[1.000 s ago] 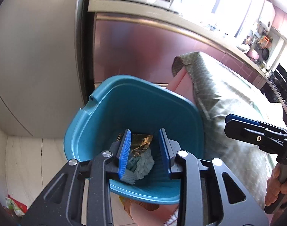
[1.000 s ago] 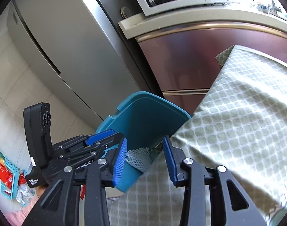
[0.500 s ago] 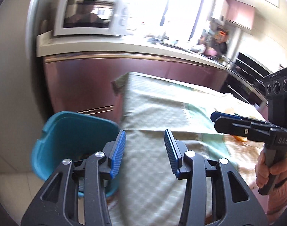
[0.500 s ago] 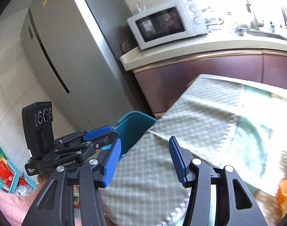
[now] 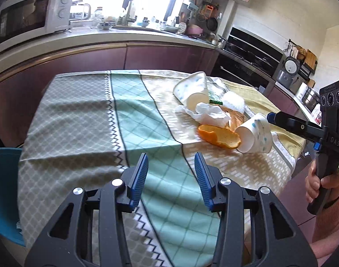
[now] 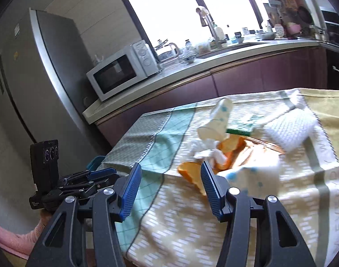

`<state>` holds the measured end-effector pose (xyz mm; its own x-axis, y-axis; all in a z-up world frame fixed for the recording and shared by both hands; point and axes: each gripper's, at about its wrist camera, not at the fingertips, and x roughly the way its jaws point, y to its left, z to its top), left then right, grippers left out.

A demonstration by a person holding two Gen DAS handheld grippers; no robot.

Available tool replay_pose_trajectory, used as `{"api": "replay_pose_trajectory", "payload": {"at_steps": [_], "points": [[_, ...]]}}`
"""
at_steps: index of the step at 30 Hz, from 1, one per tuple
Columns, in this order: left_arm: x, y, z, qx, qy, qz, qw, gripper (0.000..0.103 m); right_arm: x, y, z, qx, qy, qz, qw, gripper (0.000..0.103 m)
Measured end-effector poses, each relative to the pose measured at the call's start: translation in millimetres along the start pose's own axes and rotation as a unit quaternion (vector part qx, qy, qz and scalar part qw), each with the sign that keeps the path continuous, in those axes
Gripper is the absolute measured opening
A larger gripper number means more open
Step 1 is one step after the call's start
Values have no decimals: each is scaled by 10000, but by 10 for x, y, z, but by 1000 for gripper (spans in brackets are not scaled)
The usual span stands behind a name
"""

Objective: Collect trash
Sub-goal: 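Grasp the orange peel with the left gripper while the right grasps a paper cup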

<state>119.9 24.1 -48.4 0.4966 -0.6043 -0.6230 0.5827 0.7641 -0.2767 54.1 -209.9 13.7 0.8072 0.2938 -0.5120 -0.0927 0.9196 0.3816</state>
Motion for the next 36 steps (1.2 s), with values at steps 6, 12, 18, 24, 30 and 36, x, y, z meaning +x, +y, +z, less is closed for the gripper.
{"api": "replay_pose_trajectory", "payload": {"at_steps": [6, 12, 18, 24, 30, 36], "points": [[520, -270, 87, -6, 343, -245, 9991, 43, -218, -561, -84, 539, -238, -340, 9977, 53], [872, -455, 197, -35, 541, -239, 9982, 43, -169, -824, -203, 821, -129, -247, 9962, 53], [1063, -454, 300, -204, 680, -214, 9972, 44, -101, -877, -287, 916, -28, -23, 9958, 53], [1245, -435, 329, -352, 865, -228, 9954, 45, -58, -838, -317, 875, 53, 172, 9960, 48], [1311, -429, 384, -515, 906, -345, 9940, 44, -57, -861, -355, 926, 103, 277, 9953, 34], [1380, -449, 358, -596, 984, -359, 9927, 30, -79, -886, -387, 973, 123, 309, 9947, 22]]}}
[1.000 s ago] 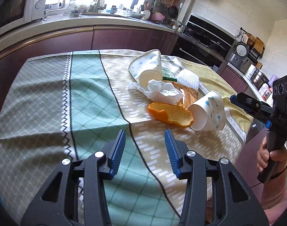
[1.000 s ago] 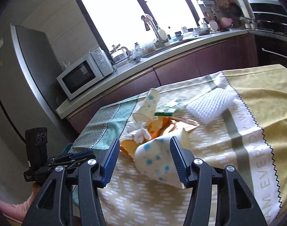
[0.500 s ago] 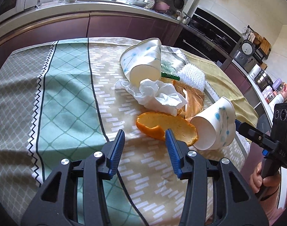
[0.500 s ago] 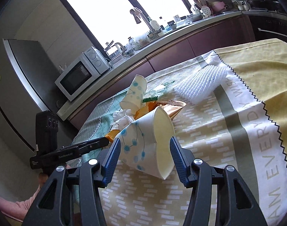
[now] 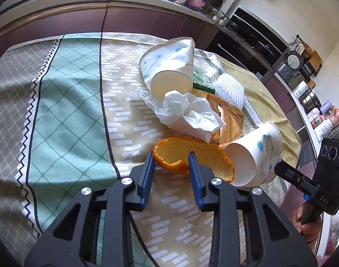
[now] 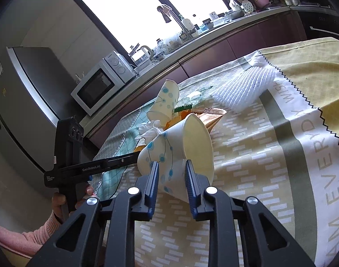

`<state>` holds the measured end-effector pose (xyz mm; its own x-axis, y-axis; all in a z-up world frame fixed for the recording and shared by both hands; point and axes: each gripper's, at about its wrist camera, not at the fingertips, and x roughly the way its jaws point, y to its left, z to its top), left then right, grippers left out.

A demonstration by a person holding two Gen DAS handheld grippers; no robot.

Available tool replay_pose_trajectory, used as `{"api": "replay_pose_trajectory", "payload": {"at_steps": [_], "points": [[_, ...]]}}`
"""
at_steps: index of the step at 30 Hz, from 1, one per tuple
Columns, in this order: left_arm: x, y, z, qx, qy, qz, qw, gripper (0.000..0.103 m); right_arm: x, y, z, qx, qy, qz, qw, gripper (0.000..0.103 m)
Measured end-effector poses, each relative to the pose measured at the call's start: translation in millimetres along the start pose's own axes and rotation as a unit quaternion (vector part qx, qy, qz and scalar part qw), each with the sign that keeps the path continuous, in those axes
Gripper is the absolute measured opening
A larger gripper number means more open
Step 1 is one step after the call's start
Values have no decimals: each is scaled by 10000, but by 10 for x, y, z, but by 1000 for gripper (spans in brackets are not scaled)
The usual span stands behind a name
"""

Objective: Collect trash
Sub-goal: 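Grasp the orange peel with the left gripper while the right grasps a paper cup, then carry the peel and cup to the teal bin and release both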

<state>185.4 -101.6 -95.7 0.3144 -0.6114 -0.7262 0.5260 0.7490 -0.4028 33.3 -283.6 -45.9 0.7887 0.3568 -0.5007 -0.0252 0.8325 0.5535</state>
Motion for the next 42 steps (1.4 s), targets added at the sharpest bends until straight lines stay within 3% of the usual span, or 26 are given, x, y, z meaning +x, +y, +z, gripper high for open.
{"api": "replay_pose_trajectory", "payload": {"at_steps": [5, 10, 29, 42], "points": [[-46, 10, -47, -48, -17, -26, 10000, 23, -43, -12, 0, 19, -39, 58, 10000, 9], [-136, 15, -103, -90, -60, -73, 9999, 20, -67, 23, 6, -36, -32, 144, 9999, 4], [-852, 160, -315, -78, -635, 111, 9979, 14, -146, 413, 57, -383, -174, 436, 9982, 2], [-1492, 536, -512, -253, -1068, 451, 9929, 12, 140, 911, 83, -800, 48, 917, 9926, 2]]}}
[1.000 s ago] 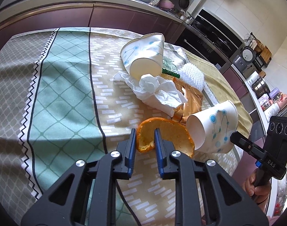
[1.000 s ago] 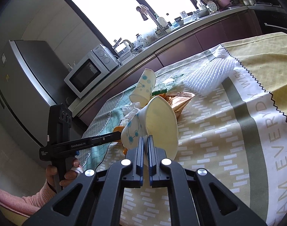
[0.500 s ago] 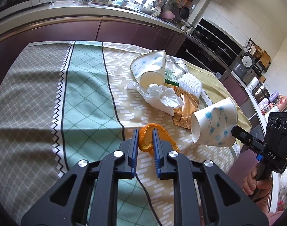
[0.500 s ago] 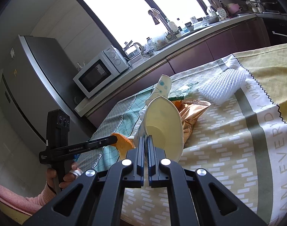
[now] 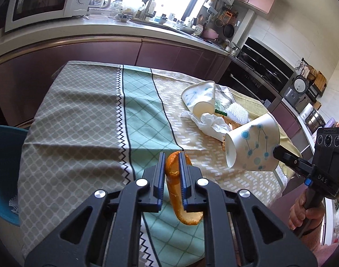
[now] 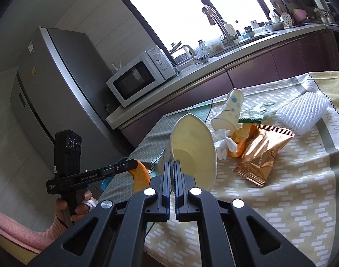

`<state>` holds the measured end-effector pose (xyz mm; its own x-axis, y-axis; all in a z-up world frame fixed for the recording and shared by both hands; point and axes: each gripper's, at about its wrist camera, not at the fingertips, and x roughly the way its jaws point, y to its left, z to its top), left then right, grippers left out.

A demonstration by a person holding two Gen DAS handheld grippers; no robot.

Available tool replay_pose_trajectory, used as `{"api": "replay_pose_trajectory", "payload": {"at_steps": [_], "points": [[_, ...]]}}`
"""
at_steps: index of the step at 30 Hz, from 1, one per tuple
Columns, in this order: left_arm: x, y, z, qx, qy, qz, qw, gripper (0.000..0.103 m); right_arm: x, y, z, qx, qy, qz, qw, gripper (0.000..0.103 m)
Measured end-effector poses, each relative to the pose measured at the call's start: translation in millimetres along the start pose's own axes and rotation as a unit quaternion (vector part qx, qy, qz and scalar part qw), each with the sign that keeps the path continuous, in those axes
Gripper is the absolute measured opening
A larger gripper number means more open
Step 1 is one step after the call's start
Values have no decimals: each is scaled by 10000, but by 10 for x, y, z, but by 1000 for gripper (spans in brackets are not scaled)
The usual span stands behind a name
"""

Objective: Collect trash
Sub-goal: 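Carry the peel and cup to the teal bin and release both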

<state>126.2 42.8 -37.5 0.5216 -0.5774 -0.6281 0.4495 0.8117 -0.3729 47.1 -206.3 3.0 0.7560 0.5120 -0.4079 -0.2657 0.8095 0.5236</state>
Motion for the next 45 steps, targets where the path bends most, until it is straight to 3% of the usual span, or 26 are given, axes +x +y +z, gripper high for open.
{"api": "replay_pose_trajectory", "payload": {"at_steps": [17, 32, 38, 45], "points": [[-849, 613, -7, -369, -609, 611, 9956, 12, 663, 634, 128, -518, 455, 746, 9948, 2], [-1506, 1281, 28, -771, -1136, 1352, 9813, 12, 1396, 1256, 219, -994, 933, 1358, 9813, 2], [-1658, 1572, 42, -944, -1282, 1635, 9736, 12, 1705, 1553, 195, -1229, 1155, 1547, 9735, 2], [-1598, 1910, 9, -1146, -1156, 1895, 9683, 12, 2116, 1805, 165, -1323, 1458, 1648, 9665, 2]]}}
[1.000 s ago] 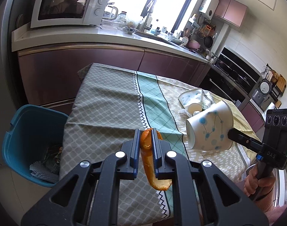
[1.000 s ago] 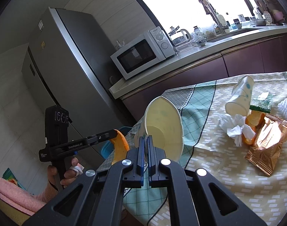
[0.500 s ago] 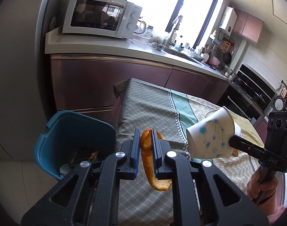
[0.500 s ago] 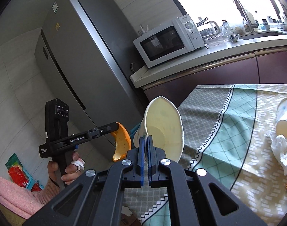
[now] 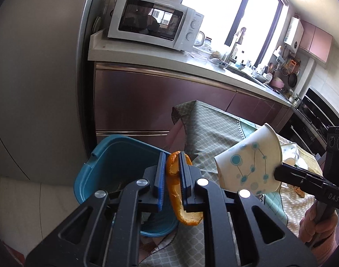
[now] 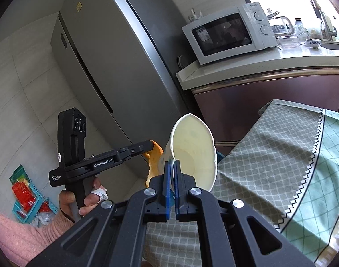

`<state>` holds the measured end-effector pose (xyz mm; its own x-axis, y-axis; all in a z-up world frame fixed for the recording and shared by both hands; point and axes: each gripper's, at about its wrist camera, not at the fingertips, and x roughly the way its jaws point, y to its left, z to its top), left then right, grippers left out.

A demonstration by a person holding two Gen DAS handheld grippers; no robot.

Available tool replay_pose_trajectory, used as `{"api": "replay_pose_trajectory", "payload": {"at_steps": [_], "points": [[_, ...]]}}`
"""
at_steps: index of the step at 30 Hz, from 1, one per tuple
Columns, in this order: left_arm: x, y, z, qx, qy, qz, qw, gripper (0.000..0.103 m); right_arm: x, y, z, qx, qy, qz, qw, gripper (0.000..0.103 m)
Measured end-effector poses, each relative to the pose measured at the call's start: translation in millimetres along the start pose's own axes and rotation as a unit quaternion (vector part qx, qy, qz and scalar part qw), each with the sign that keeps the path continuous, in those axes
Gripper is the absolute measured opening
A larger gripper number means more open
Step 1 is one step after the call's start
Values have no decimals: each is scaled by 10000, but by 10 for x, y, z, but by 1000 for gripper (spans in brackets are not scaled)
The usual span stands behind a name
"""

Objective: Collect trash
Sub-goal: 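Carry the peel and cup to the teal bin and release both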

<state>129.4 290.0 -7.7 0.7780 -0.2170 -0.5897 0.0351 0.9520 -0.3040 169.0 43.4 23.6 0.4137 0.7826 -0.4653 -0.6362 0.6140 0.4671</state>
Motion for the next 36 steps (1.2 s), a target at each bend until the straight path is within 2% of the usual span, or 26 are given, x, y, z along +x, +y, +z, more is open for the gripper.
{"api": "replay_pose_trajectory", "payload": {"at_steps": [9, 16, 25, 28, 36], "points": [[336, 344, -79, -173, 259, 345, 9989, 12, 573, -14, 113, -46, 467, -175, 9987, 2], [683, 490, -139, -258, 527, 556, 9967, 12, 1017, -63, 140, -118, 794, -516, 9954, 2], [1115, 655, -262, -412, 862, 779, 9924, 12, 1523, -136, 114, -120, 1299, -753, 9886, 3], [1247, 690, -285, -454, 950, 815, 9911, 13, 1609, -161, 108, -12, 1406, -771, 9871, 4], [1443, 677, -279, -559, 1011, 758, 9904, 13, 1579, -206, 96, 24, 1319, -799, 9880, 7]]}}
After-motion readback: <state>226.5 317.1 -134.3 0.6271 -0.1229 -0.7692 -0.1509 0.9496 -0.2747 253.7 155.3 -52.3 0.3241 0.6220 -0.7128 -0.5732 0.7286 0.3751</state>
